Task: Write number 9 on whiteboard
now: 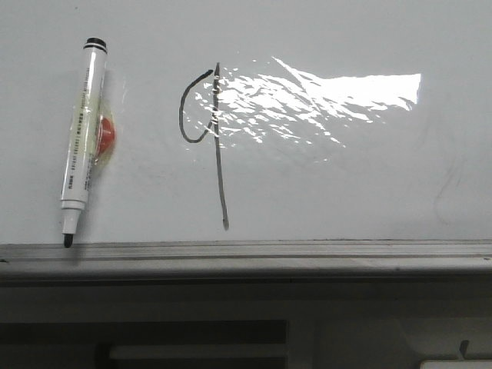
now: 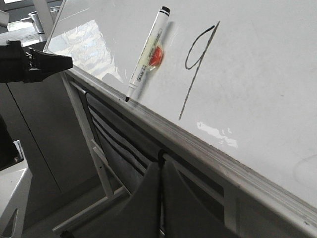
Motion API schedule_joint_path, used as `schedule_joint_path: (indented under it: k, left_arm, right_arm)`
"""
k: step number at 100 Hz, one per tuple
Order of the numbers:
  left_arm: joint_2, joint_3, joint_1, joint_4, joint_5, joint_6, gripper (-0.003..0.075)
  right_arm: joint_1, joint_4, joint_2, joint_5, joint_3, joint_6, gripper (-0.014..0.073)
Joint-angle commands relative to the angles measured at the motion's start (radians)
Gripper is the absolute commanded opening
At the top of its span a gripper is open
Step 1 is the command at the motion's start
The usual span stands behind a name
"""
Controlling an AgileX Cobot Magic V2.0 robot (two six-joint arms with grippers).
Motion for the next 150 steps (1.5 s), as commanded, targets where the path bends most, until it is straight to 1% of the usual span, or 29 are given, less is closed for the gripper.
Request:
schedule_joint_path:
  k: [1, 13, 25, 31, 36, 40, 48, 65, 81, 95, 102, 110, 114, 133, 145, 150]
  left_arm:
    - [-0.029, 0.020, -0.004, 0.002, -0.053, -0.008, -0.0020]
    - [-0.029, 0.020, -0.004, 0.002, -0.053, -0.008, -0.0020]
    - [-0.029, 0.020, -0.004, 0.002, -0.053, -0.008, -0.0020]
    - [-0.029, 0.020, -0.004, 0.002, -0.053, -0.008, -0.0020]
    - [-0.029, 0.020, -0.004, 0.002, -0.053, -0.008, -0.0020]
    - [-0.029, 0.020, -0.004, 0.002, -0.053, -0.008, -0.0020]
    - [-0.029, 0.020, -0.004, 0.002, -0.053, -0.008, -0.0020]
    - [-0.029, 0.020, -0.004, 0.002, -0.053, -0.008, -0.0020]
    - [-0.029, 0.020, -0.004, 0.002, -0.053, -0.008, -0.0020]
    - [-0.029, 0.020, -0.004, 0.002, -0.053, -0.008, -0.0020]
    - [-0.029, 0.020, -0.004, 0.002, -0.053, -0.008, -0.0020]
    - [-0.029, 0.020, -0.004, 0.002, -0.053, -0.008, -0.0020]
    - [-0.029, 0.020, -0.004, 0.002, -0.053, -0.008, -0.0020]
    - [-0.029, 0.020, -0.004, 0.002, -0.053, -0.008, -0.0020]
    - [-0.027, 0.020, -0.004, 0.002, -0.057, -0.008, -0.0020]
    - [-0.027, 0.020, -0.004, 0.002, -0.057, -0.008, -0.0020]
  right_arm:
    - [0.000, -0.011, 0.007, -0.080, -0.025, -0.001, -0.0061]
    - [-0.010, -0.011, 0.007, -0.105, 0.004, -0.001, -0.0061]
    - [-0.060, -0.011, 0.007, -0.175, 0.079, -0.001, -0.0061]
    - [-0.106, -0.011, 0.003, -0.050, 0.071, -0.001, -0.0061]
    - [-0.143, -0.011, 0.002, -0.017, 0.076, -0.001, -0.0061]
    - [-0.182, -0.011, -0.002, 0.009, 0.076, -0.001, -0.0061]
    - [-0.259, -0.011, -0.006, 0.000, 0.076, -0.001, -0.0061]
    - [-0.461, -0.011, -0.007, -0.101, 0.076, -0.001, -0.0061]
    - [-0.664, -0.011, -0.014, -0.154, 0.076, -0.001, -0.0061]
    - [-0.837, -0.009, -0.044, -0.126, 0.076, -0.001, -0.0061]
    - [-0.897, -0.009, -0.066, -0.093, 0.076, -0.001, -0.0061]
    - [-0.935, -0.009, -0.100, -0.024, 0.076, -0.001, -0.0061]
    - [-0.944, -0.007, -0.122, 0.023, 0.076, -0.023, -0.0061]
    - [-0.946, 0.008, -0.245, 0.213, 0.076, -0.099, -0.0061]
    - [-0.947, 0.008, -0.248, 0.299, 0.078, -0.123, -0.0062]
    - [-0.947, 0.006, -0.248, 0.297, 0.078, -0.144, -0.0061]
